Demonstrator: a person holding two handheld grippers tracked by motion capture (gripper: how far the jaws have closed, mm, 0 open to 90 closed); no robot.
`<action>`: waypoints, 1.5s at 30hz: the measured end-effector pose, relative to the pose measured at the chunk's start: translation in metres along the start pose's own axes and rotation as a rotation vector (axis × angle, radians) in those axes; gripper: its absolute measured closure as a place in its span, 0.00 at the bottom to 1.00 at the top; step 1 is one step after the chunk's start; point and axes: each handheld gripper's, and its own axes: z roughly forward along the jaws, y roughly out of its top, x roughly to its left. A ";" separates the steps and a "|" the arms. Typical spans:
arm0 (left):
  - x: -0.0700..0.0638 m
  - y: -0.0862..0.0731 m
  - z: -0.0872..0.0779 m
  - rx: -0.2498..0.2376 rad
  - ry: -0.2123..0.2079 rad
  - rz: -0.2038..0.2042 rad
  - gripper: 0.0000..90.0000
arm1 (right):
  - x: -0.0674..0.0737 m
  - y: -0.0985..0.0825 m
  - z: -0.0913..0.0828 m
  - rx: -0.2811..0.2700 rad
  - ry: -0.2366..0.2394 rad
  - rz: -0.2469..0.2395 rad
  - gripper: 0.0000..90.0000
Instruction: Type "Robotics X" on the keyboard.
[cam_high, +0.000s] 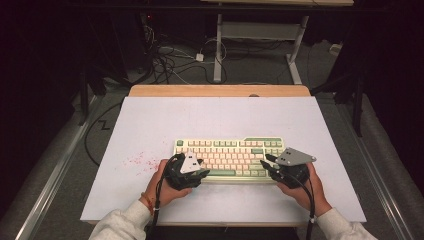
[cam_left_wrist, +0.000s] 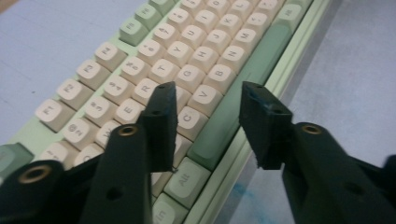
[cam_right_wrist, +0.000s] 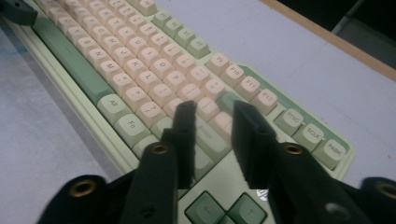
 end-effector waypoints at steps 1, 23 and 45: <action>0.000 0.000 -0.001 -0.004 0.009 0.003 0.50 | 0.000 0.000 0.002 0.011 0.011 -0.005 0.87; 0.014 0.001 -0.016 -0.020 0.086 -0.039 0.48 | 0.002 -0.001 0.032 0.143 0.075 -0.034 1.00; 0.032 0.009 -0.026 0.100 0.008 -0.009 0.97 | 0.004 -0.003 0.032 0.130 0.063 -0.040 1.00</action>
